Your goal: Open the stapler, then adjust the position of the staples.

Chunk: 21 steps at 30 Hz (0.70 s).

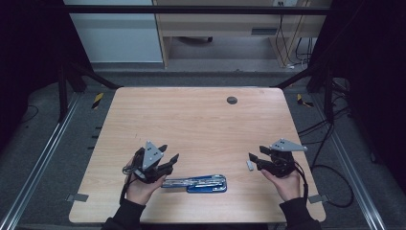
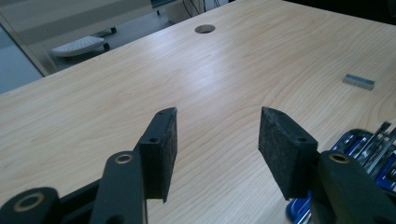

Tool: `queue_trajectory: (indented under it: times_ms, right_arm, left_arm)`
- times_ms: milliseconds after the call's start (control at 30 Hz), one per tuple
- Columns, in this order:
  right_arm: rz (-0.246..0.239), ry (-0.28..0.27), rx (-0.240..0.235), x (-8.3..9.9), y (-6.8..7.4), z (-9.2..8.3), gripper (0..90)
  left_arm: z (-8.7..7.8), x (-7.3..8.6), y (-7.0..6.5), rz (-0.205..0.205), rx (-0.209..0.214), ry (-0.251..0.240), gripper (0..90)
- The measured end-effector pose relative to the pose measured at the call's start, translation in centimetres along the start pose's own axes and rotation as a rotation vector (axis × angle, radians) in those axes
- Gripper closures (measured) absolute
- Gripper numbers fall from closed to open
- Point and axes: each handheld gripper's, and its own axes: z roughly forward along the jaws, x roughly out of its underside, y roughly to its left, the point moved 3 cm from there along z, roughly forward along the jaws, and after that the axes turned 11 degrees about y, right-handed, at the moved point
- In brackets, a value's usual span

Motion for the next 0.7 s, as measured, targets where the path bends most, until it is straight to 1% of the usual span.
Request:
queue_trajectory:
  times_ms: [33, 100, 133, 200, 267, 367, 400, 433, 500, 567, 600, 700]
  right_arm:
    - [0.004, -0.001, 0.008, 0.1, -0.1, 0.0, 46.4]
    - [0.015, 0.006, 0.012, 0.3, -0.3, 0.1, 47.0]
    - [0.022, 0.017, 0.011, 0.4, -0.4, 0.1, 47.7]
    - [0.025, 0.038, 0.01, 0.5, -0.4, 0.3, 48.4]
    - [0.018, 0.048, 0.021, 0.6, -0.4, 0.4, 49.2]
    - [0.008, 0.06, 0.031, 0.7, -0.3, 0.5, 50.1]
    - [0.009, 0.061, 0.035, 0.6, -0.3, 0.5, 50.5]
    - [0.007, 0.063, 0.038, 0.6, -0.3, 0.5, 51.2]
    - [0.009, 0.075, 0.033, 0.6, -0.3, 0.5, 51.6]
    - [0.003, 0.088, 0.04, 0.6, -0.4, 0.6, 52.9]
    - [0.009, 0.1, 0.042, 0.6, -0.3, 0.7, 52.8]
    - [-0.004, 0.112, 0.047, 0.7, -0.3, 0.9, 51.2]
  left_arm:
    - [0.0, 0.4, 0.4, -0.012, 0.0, 0.004, 46.4]
    - [-0.1, 1.1, 1.1, -0.023, -0.017, 0.018, 44.7]
    - [-0.1, 1.6, 1.6, -0.027, -0.014, 0.029, 43.5]
    - [-0.3, 2.4, 2.1, -0.034, -0.023, 0.039, 41.8]
    - [-0.4, 3.2, 2.8, -0.06, -0.017, 0.05, 41.0]
    - [-0.9, 4.4, 3.8, -0.091, -0.028, 0.048, 38.9]
    - [-1.1, 4.6, 4.1, -0.095, -0.033, 0.047, 37.3]
    - [-1.3, 5.0, 4.4, -0.099, -0.045, 0.05, 37.6]
    - [-1.6, 5.5, 4.7, -0.102, -0.063, 0.048, 38.3]
    - [-1.9, 6.0, 5.0, -0.12, -0.078, 0.052, 39.2]
    - [-2.0, 6.1, 5.1, -0.124, -0.082, 0.054, 39.2]
    - [-2.2, 6.7, 5.4, -0.135, -0.09, 0.055, 40.5]
